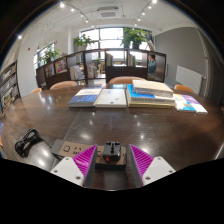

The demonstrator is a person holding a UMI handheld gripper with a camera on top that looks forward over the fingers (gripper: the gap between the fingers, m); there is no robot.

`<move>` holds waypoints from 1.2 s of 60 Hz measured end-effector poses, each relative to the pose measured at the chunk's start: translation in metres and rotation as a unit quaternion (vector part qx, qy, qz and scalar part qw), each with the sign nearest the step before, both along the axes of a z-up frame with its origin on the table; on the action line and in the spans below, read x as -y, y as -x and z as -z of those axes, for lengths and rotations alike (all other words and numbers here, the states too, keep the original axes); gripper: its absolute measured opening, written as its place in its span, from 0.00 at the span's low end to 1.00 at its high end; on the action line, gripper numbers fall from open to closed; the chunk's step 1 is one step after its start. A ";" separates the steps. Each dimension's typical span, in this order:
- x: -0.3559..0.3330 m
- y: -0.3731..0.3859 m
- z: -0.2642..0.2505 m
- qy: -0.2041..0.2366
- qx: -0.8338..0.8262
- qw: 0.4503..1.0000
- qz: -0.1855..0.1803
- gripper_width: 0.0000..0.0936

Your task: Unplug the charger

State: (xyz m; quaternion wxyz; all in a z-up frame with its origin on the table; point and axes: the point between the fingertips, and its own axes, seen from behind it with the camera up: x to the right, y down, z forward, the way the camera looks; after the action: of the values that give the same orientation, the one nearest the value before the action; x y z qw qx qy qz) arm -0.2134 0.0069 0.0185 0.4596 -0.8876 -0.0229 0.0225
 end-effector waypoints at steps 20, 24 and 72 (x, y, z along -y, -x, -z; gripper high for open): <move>-0.007 0.003 0.001 -0.015 -0.016 1.000 0.010 0.16; -0.007 0.001 0.001 0.033 -0.010 0.999 0.012 0.12; -0.016 -0.182 -0.011 -0.012 0.011 0.999 0.035 0.21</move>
State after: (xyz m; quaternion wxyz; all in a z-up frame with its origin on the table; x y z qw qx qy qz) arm -0.0319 0.0232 0.0294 0.4700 -0.8827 0.0026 -0.0033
